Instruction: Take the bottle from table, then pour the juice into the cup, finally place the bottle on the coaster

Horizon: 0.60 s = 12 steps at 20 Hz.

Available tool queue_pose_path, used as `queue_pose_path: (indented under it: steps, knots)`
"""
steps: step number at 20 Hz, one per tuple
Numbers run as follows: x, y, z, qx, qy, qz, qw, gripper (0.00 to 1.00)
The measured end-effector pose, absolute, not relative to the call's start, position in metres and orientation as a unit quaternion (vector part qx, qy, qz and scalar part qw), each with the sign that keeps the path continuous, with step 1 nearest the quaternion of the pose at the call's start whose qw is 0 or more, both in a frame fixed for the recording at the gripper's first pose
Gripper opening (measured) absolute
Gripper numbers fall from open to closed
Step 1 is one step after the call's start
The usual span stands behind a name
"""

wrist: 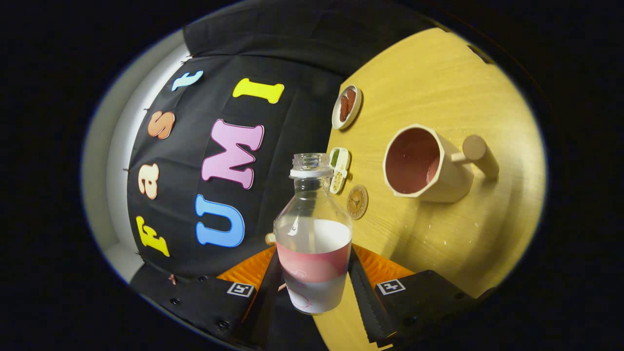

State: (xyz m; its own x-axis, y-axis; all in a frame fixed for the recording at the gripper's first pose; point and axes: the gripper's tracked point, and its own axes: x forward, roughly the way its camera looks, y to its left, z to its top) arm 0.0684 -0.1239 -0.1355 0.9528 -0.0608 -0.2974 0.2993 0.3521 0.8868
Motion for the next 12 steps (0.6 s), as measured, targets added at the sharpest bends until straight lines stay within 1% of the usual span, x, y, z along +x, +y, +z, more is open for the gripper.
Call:
queue_pose_path:
  steps: [4,8,12]
  knots:
    - [0.064,-0.137,-0.131,0.475,0.076,-0.148,0.864,0.76]
    - [0.053,-0.134,-0.113,0.380,0.046,-0.180,0.906,0.76]
    - [0.067,-0.133,-0.076,0.254,0.025,-0.184,0.949,0.75]
